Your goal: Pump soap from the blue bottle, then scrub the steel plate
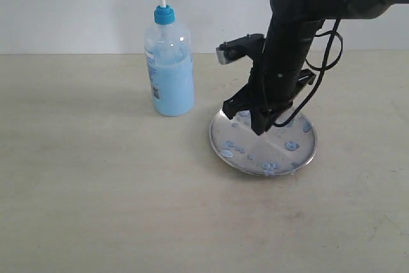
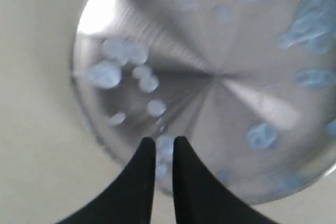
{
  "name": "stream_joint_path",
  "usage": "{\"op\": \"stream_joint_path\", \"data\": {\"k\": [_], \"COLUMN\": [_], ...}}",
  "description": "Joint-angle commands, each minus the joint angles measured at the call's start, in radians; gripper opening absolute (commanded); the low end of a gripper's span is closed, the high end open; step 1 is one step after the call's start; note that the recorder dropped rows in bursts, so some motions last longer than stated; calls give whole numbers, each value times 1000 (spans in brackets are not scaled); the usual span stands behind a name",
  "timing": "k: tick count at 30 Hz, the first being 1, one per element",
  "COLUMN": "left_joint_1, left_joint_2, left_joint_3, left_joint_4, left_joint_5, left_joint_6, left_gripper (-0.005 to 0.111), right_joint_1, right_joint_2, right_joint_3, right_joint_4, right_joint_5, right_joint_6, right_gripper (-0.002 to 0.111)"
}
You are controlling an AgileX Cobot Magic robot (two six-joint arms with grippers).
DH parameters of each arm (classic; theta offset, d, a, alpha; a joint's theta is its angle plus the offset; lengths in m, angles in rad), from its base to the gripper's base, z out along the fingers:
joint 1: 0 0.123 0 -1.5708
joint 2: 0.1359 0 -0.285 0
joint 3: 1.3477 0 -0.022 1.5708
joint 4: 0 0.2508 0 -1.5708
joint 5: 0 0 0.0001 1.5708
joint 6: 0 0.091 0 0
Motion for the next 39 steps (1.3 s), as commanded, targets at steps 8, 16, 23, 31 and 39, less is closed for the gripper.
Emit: {"op": "stream_joint_path", "data": {"k": [8,16,23,31,39], "left_joint_1": [1,1,1,1,1], "left_joint_2": [-3,-3,-3,-3,-3], "left_joint_3": [76,76,76,76,76], "left_joint_4": [-4,-33,-87,-171,-240], "left_joint_5": [580,582,578,578,574], "left_joint_6": [3,20,93,95,95], "left_gripper": [4,4,4,4,4], "right_joint_1": [-5,-3,-37,-5,-16], "right_joint_2": [16,104,84,139,130], "right_joint_3": [-37,-92,-108,-120,-122], "right_joint_4": [-274,69,-228,21,38], "right_joint_5": [-56,126,-95,175,-201], "right_joint_6": [85,-228,113,-113,-50], "right_gripper": [0,0,0,0,0]}}
